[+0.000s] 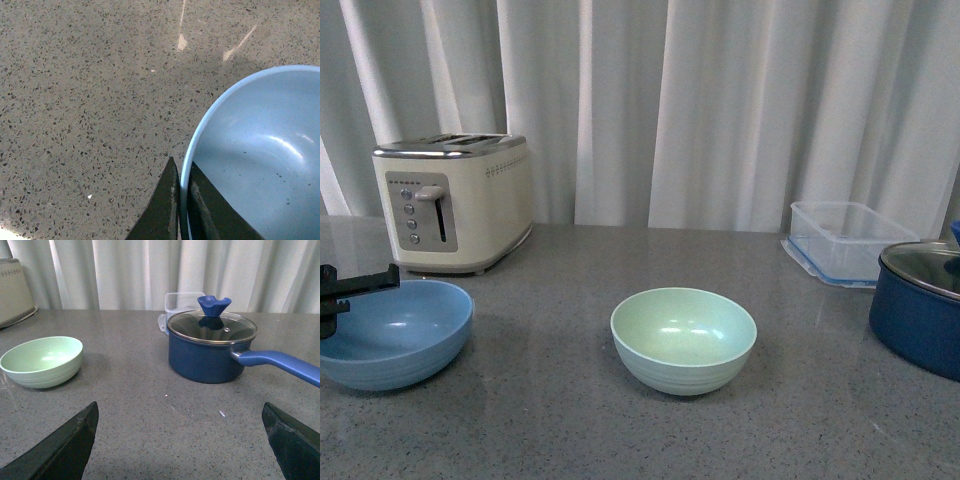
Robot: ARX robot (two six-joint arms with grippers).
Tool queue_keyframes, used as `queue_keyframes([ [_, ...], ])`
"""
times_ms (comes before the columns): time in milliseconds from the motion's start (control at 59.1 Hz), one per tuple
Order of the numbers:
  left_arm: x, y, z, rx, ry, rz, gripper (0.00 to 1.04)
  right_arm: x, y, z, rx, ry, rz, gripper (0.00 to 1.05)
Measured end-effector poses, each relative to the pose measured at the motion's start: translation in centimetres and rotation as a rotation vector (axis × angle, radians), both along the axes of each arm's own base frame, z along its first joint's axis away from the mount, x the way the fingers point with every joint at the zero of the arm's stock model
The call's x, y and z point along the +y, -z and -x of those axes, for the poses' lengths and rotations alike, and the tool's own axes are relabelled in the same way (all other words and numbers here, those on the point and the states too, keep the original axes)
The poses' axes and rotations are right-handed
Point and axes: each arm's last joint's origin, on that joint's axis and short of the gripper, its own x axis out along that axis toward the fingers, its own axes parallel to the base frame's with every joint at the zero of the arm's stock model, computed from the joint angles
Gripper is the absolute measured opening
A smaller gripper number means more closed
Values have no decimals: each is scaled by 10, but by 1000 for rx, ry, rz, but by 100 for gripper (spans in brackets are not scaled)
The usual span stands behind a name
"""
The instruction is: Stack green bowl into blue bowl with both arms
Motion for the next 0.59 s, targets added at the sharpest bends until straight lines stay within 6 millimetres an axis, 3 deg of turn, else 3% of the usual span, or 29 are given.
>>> queue_keyframes([
  [220,-11,-16,2,-35,17,19,4,0,0,0,0,0,0,95],
  [593,-52,-31,1,-69,102,53,4,0,0,0,0,0,0,95],
])
